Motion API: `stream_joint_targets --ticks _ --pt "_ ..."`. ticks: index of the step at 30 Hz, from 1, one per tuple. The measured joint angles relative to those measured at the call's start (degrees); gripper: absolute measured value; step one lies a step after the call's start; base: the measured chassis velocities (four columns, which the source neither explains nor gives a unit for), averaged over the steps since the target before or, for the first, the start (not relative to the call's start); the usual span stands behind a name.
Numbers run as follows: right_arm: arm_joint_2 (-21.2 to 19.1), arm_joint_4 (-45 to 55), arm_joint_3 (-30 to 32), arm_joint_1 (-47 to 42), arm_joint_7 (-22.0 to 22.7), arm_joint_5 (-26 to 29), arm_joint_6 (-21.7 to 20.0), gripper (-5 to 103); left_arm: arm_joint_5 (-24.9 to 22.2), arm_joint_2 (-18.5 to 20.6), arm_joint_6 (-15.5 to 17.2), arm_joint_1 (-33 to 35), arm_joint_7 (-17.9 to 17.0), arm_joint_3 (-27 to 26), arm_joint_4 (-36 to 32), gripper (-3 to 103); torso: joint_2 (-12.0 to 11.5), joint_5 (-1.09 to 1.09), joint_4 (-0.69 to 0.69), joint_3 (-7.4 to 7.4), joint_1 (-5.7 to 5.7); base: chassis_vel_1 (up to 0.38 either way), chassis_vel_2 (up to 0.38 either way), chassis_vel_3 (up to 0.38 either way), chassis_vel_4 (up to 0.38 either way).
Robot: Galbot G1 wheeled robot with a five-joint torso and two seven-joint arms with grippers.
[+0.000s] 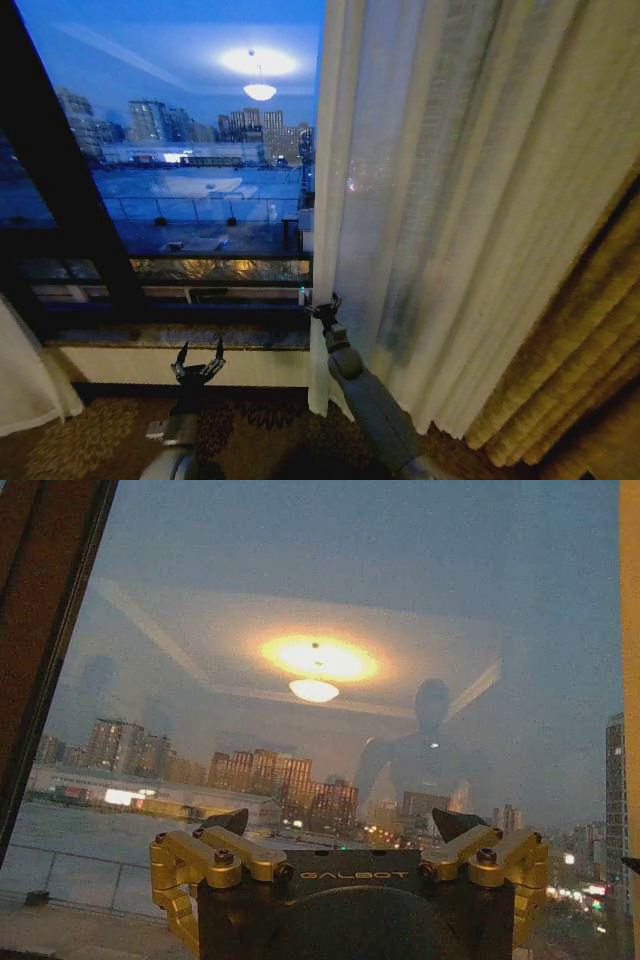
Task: Open the curtains by pulling them apart, changing their state from closed to fully open.
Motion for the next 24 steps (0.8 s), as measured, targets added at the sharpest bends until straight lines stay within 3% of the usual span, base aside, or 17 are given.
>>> stream_joint_targets --ticks 4,7,9,13,15,21,24 --pt "-0.1 -0.4 0.3 0.1 0.9 -0.8 -0.3 97 0.0 0.0 0.0 0.0 0.0 0.0 0.0 100 0.0 0.00 0.00 0.00 0.00 0.000 0.000 0.000 0.000" --pt "-0.3 -0.4 0.5 0.0 1.0 -0.8 -0.2 82 0.0 0.0 0.0 0.0 0.0 0.0 0.0 100 0.0 0.01 0.00 0.00 0.00 0.000 0.000 0.000 0.000" --pt "-0.4 -0.4 0.5 -0.1 1.0 -0.9 -0.1 82 0.0 0.0 0.0 0.0 0.0 0.0 0.0 100 0.0 0.01 0.00 0.00 0.00 0.000 0.000 0.000 0.000" --pt "-0.4 -0.3 0.8 -0.3 0.9 -0.8 0.3 60 0.0 0.0 0.0 0.0 0.0 0.0 0.0 100 0.0 0.01 0.00 0.00 0.00 0.000 0.000 0.000 0.000" --pt "-0.5 -0.3 0.9 -0.4 0.8 -0.8 0.5 60 0.0 0.0 0.0 0.0 0.0 0.0 0.0 100 0.0 0.01 0.00 0.00 0.00 0.000 0.000 0.000 0.000" --pt "-0.6 -0.5 2.0 -1.0 -0.7 -0.1 2.0 33 0.0 0.0 0.0 0.0 0.0 0.0 0.0 100 0.0 0.01 0.00 0.00 0.00 0.000 0.000 0.000 0.000" --pt "-0.6 -0.4 2.1 -1.3 -1.2 0.2 2.4 27 0.0 0.0 0.0 0.0 0.0 0.0 0.0 100 0.0 0.01 0.00 0.00 0.00 0.000 0.000 0.000 0.000"
